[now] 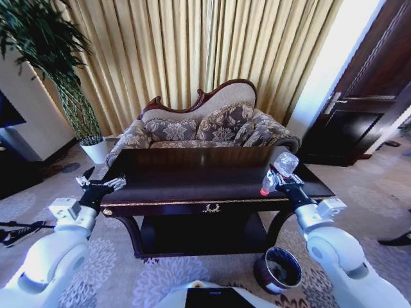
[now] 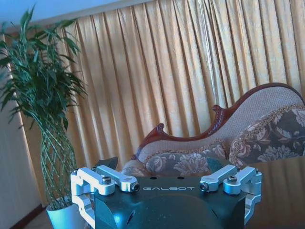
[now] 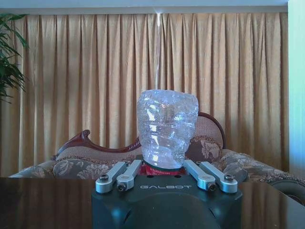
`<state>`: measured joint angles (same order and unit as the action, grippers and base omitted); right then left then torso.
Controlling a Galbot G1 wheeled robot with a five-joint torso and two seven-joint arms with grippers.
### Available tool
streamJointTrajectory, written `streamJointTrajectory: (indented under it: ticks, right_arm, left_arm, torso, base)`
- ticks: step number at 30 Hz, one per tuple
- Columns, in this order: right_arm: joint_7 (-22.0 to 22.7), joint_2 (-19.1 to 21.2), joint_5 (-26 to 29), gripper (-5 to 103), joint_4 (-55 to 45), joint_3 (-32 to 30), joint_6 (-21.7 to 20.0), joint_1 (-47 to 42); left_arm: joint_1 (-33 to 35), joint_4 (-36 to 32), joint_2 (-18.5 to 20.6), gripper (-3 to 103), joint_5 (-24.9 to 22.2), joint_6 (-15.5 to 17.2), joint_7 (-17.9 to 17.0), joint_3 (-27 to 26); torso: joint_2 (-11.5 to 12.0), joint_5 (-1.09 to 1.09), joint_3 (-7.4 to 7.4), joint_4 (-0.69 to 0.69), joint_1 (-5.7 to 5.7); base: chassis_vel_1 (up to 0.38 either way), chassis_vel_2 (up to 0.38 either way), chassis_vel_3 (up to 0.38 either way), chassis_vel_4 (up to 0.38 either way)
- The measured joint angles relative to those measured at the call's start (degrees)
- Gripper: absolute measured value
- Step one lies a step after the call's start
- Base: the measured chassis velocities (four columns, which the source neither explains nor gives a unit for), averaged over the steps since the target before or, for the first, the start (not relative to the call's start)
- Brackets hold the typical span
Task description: Move to the front of the table and place the trash on the table into the trash bin.
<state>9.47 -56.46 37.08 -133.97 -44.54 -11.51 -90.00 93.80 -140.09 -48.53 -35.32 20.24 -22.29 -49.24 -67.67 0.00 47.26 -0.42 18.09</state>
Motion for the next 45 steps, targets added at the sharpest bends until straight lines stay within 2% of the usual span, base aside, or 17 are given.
streamJointTrajectory:
  ticks: [7,12,17,29,45]
  right_arm:
    - [-0.1,-0.1,0.0,24,0.0,0.2,0.0,0.2]
    - [-0.1,-0.3,0.0,24,0.1,0.3,0.0,0.3]
    - [-0.1,-0.4,0.0,24,0.1,0.2,0.1,0.4]
    - [-0.2,-0.9,0.1,24,0.5,-0.2,0.4,0.3]
    - [-0.3,-1.1,0.2,24,0.4,0.2,0.5,0.3]
  left_arm:
    - [0.5,-0.5,-0.7,100,-1.5,0.4,-0.8,-0.3]
    - [0.4,-1.0,-1.2,100,-5.7,2.1,-2.1,0.0]
    - [-0.4,-0.8,-1.2,100,-8.3,0.4,-2.1,1.2]
    - [-1.0,0.3,-0.4,100,-8.4,0.6,0.9,2.2]
    - [-0.7,0.2,-0.3,100,-8.1,1.2,1.6,1.8]
  torso:
    - [0.0,0.01,0.00,0.00,-0.01]
    - [0.0,0.01,0.00,0.00,0.00]
    - [0.0,0.00,0.00,0.00,0.00]
    - [0.0,0.00,0.00,-0.01,-0.01]
    - [0.0,0.00,0.00,0.00,-0.01]
  base:
    - [0.047,-0.043,-0.041,0.043]
    - [0.062,-0.070,-0.067,0.067]
    - [0.087,-0.076,-0.072,0.075]
    - [0.074,-0.068,-0.063,0.066]
    - [0.091,-0.083,-0.082,0.085]
